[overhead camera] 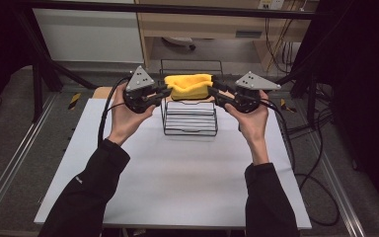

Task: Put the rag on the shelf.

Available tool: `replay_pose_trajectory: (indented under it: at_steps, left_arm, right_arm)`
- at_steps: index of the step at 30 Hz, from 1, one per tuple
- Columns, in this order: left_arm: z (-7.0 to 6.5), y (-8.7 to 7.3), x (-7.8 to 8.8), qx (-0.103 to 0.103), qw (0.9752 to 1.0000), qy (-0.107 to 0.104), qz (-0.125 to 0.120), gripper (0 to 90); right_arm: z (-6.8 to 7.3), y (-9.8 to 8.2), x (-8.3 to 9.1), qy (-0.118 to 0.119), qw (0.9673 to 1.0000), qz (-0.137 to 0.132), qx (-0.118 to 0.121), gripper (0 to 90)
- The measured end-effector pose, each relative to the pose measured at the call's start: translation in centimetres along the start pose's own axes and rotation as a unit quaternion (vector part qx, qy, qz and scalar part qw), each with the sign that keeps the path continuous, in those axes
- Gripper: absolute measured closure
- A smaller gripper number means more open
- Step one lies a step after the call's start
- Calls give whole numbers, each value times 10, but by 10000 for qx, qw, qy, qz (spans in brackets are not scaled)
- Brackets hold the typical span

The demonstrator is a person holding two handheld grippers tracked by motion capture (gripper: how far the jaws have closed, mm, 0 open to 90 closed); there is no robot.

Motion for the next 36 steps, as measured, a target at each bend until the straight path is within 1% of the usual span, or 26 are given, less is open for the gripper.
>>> replay_pose_trajectory:
  at_steps: [2,7,10,12,13,14,16,17,18,19,21,23,24,25,27,29,31,33,35,36]
  left_arm:
    - [0,-1,-1,9,10000,0,0,815]
    - [0,-5,-1,14,10000,-2,1,818]
    - [0,-6,-3,-21,10000,18,32,822]
    - [-1,-6,-5,-32,10000,18,47,824]
    - [-1,-6,-5,-31,10000,20,59,824]
    - [-1,-7,-6,-29,10000,10,65,823]
    - [-2,-8,-6,-36,10000,-5,68,823]
    - [-2,-9,-6,-28,10000,-7,45,821]
    - [-2,-9,-6,-42,10000,-5,44,819]
    - [-2,-10,-7,-57,10000,-10,56,817]
    - [-2,-12,-7,-86,9999,-23,61,814]
    - [-1,-13,-7,-99,9999,-35,72,812]
    - [-1,-13,-7,-105,9999,-33,68,810]
    - [-2,-13,-8,-112,9999,-34,69,808]
    - [-2,-14,-8,-118,9999,-33,70,805]
    - [-2,-15,-8,-133,9998,-49,104,802]
    - [-3,-16,-8,-155,9997,-77,150,792]
    - [-4,-18,-7,-150,9997,-103,170,778]
    - [-5,-19,-6,-129,9997,-128,188,768]
    - [-5,-21,-6,-101,9996,-162,203,759]
  right_arm:
    - [0,1,2,30,10000,24,-1,632]
    - [0,6,6,130,9998,19,-138,580]
    - [1,10,10,221,9995,-66,-235,574]
    - [2,14,11,215,9994,-123,-248,589]
    - [2,15,11,184,9995,-109,-235,619]
    - [2,16,11,152,9995,-89,-251,659]
    - [1,17,9,97,9995,-68,-304,713]
    - [1,16,8,75,9995,-92,-303,747]
    - [1,16,7,73,9994,-85,-323,761]
    - [2,15,6,65,9995,-70,-290,773]
    - [4,15,5,102,9993,-80,-342,778]
    - [4,17,6,141,9987,-160,-459,773]
    - [4,19,6,128,9986,-153,-482,768]
    - [4,20,5,93,9988,-155,-463,765]
    - [4,23,4,128,9986,-133,-496,757]
    - [6,26,4,145,9986,-163,-477,768]
    - [8,26,2,125,9991,-62,-406,807]
    - [9,22,0,97,9991,133,-383,857]
    - [11,17,-2,55,9988,367,-323,882]
    - [12,13,-3,75,9983,463,-336,886]
Point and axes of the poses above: each handheld gripper's, and its own axes: x roughly backward along the jaws, y roughly out of its top, z roughly to its left, the point moved 1 cm from there along -x, roughly forward along the jaws, and after that the axes turned 10 degrees about -y, right-handed, at the moved point
